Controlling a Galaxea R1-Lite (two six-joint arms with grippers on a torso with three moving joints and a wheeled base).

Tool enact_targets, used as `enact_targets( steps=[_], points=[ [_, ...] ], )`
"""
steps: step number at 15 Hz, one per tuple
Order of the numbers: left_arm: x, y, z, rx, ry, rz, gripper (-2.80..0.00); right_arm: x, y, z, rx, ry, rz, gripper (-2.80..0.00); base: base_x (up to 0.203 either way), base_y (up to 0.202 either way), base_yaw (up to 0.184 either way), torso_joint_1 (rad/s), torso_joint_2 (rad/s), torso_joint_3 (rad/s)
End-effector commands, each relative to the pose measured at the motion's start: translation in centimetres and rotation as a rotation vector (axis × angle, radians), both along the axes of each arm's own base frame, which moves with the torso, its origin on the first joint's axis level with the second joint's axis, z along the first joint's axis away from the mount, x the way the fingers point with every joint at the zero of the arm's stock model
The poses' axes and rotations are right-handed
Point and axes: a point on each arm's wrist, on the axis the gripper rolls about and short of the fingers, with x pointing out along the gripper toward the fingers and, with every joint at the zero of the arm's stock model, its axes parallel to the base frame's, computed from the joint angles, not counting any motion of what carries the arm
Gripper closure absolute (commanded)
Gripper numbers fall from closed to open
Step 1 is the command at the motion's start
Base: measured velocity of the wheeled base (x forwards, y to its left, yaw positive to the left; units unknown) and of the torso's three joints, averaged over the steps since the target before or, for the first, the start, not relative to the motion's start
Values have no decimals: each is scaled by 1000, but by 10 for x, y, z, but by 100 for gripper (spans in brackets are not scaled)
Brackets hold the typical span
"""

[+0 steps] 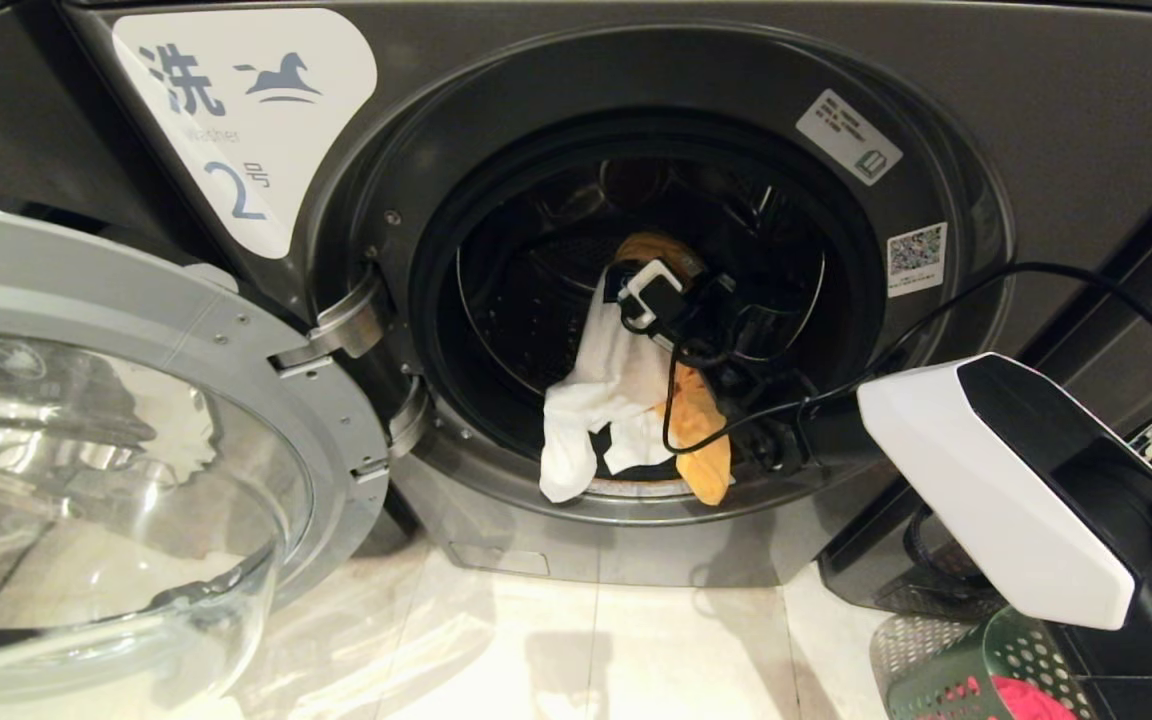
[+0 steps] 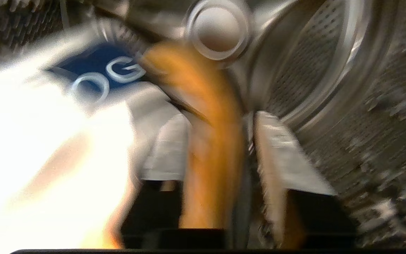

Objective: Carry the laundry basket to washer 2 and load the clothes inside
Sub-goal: Place the clothes into the washing machine

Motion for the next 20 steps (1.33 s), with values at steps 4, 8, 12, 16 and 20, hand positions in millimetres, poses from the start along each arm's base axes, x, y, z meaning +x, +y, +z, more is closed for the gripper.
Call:
enact_targets(
  steps=[4,8,12,16,20],
  points=[
    [0,0,0,0,0,1,0,-23,-10,10,-37,134,7,-280,0,0,0,0,0,0],
    [0,0,0,0,-1,1,0,-92,-22,47,61,343,86,-280,0,0,0,0,0,0],
    [0,0,0,0,0,1,0,-205,-47,46,60,602,178,-280,0,0,0,0,0,0],
    [0,0,0,-1,-1,1,0,-310,-106,5,-122,1013,180,-280,0,0,0,0,0,0],
    [0,0,0,0,0,1,0,-357,-170,-21,129,1585,-235,-280,0,0,0,0,0,0]
  ],
)
